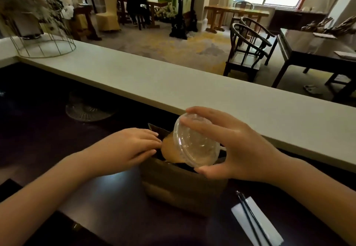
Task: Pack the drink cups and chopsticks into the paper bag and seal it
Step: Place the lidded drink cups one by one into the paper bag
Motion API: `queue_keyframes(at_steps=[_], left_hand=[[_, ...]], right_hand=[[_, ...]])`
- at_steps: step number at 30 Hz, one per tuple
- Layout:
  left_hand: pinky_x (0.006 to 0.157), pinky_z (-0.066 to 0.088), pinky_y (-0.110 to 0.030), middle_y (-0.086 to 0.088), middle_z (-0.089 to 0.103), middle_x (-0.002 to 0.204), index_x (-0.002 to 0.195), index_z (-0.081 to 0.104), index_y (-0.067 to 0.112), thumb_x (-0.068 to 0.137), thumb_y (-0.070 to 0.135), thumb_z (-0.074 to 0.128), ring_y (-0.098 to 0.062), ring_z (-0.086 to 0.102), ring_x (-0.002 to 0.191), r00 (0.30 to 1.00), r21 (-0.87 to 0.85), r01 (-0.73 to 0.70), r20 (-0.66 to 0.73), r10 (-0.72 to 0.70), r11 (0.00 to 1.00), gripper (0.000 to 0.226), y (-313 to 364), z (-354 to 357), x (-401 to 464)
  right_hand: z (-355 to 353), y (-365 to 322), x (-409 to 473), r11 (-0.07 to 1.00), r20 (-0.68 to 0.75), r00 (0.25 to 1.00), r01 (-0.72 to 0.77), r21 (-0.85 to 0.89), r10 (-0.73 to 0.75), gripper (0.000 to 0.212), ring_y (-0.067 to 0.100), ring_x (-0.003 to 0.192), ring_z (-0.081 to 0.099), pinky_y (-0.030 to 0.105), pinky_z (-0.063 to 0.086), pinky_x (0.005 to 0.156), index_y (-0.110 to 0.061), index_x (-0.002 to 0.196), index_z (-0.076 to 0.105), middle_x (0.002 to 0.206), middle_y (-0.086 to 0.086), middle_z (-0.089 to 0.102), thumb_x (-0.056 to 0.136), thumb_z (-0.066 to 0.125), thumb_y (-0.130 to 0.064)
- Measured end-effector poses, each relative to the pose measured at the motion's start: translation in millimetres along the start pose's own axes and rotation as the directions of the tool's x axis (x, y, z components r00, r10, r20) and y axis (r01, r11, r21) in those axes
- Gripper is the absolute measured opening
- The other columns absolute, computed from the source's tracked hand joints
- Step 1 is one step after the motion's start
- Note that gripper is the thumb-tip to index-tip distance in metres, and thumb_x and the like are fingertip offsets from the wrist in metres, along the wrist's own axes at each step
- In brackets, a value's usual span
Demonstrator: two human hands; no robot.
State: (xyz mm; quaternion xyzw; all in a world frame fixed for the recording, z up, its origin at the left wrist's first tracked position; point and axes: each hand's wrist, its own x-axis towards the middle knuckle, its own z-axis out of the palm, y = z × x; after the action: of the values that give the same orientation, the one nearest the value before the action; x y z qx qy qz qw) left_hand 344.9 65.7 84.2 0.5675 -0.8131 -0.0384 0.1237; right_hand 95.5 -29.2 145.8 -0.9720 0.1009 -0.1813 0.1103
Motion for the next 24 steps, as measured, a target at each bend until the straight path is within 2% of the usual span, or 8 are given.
queue_keyframes(at_steps=[2,4,6,9,14,18,20,24], left_hand=[[0.101,0.045,-0.028,0.005,0.065,0.120,0.113,0.065,0.023,0.095,0.042,0.032,-0.010,0.053,0.120,0.992,0.070,-0.109,0.068,0.104,0.992,0.042,-16.4,5.6,5.5],[0.087,0.053,-0.030,0.001,0.065,0.115,0.109,0.067,0.021,0.092,0.036,0.038,-0.015,0.059,0.111,0.986,0.096,-0.155,0.073,0.148,0.983,0.037,-29.1,6.8,10.3],[0.071,0.056,-0.027,-0.001,0.064,0.108,0.109,0.067,0.019,0.090,0.032,0.040,-0.015,0.062,0.094,0.984,0.092,-0.173,0.065,0.168,0.981,0.036,-39.3,6.4,11.3],[0.064,0.056,-0.027,0.000,0.062,0.103,0.105,0.068,0.018,0.090,0.031,0.039,-0.012,0.062,0.085,0.977,0.034,-0.206,0.071,0.203,0.978,0.035,-54.0,6.7,10.2],[0.072,0.056,-0.025,0.004,0.060,0.110,0.108,0.067,0.020,0.092,0.037,0.034,-0.007,0.061,0.091,0.972,-0.109,-0.208,0.092,0.218,0.972,0.040,-72.1,7.1,5.5],[0.087,0.052,-0.023,0.003,0.061,0.119,0.112,0.065,0.020,0.091,0.037,0.035,-0.008,0.058,0.109,0.967,-0.119,-0.231,0.078,0.241,0.966,0.040,-77.3,8.2,4.8],[0.089,0.051,-0.023,0.001,0.062,0.119,0.111,0.066,0.018,0.090,0.035,0.038,-0.009,0.057,0.112,0.965,-0.141,-0.241,0.068,0.252,0.960,0.039,-76.7,8.4,3.7],[0.088,0.052,-0.024,0.001,0.065,0.116,0.110,0.067,0.016,0.088,0.035,0.043,-0.008,0.059,0.108,0.962,-0.172,-0.250,0.070,0.265,0.953,0.038,-75.6,7.8,3.3]], right_hand=[[15.2,0.3,14.3,0.996,0.074,0.996,0.049,-0.077,-0.043,0.077,0.014,0.130,0.035,0.027,0.043,0.099,-0.025,0.138,0.033,0.143,0.005,0.039,0.070,0.065,-0.045],[22.8,2.2,22.5,0.984,0.131,0.990,0.078,-0.160,-0.057,0.077,0.017,0.132,0.033,0.029,0.044,0.098,-0.026,0.139,0.030,0.144,0.007,0.038,0.073,0.063,-0.046],[25.0,4.8,25.3,0.973,0.166,0.985,0.076,-0.219,-0.039,0.077,0.019,0.132,0.033,0.030,0.045,0.097,-0.024,0.140,0.030,0.143,0.008,0.039,0.073,0.063,-0.045],[26.1,9.3,22.3,0.945,0.211,0.977,0.080,-0.316,-0.012,0.073,0.024,0.131,0.036,0.030,0.046,0.094,-0.020,0.138,0.034,0.141,0.012,0.043,0.074,0.062,-0.044],[35.6,13.0,10.3,0.792,0.383,0.919,0.300,-0.532,-0.091,0.067,0.035,0.132,0.038,0.043,0.048,0.096,-0.014,0.136,0.038,0.140,0.016,0.045,0.079,0.070,-0.027],[32.8,11.4,25.9,0.715,0.459,0.870,0.438,-0.545,-0.183,0.055,0.037,0.128,0.043,0.045,0.050,0.093,-0.013,0.133,0.043,0.138,0.017,0.048,0.083,0.065,-0.018],[33.9,9.9,41.9,0.768,0.448,0.878,0.404,-0.497,-0.171,0.059,0.035,0.129,0.043,0.043,0.049,0.095,-0.014,0.133,0.042,0.138,0.016,0.048,0.081,0.067,-0.025],[47.9,3.9,65.1,0.941,0.476,0.878,0.196,-0.274,-0.044,0.077,0.025,0.133,0.035,0.033,0.041,0.103,-0.023,0.139,0.032,0.143,0.010,0.040,0.073,0.070,-0.041]])
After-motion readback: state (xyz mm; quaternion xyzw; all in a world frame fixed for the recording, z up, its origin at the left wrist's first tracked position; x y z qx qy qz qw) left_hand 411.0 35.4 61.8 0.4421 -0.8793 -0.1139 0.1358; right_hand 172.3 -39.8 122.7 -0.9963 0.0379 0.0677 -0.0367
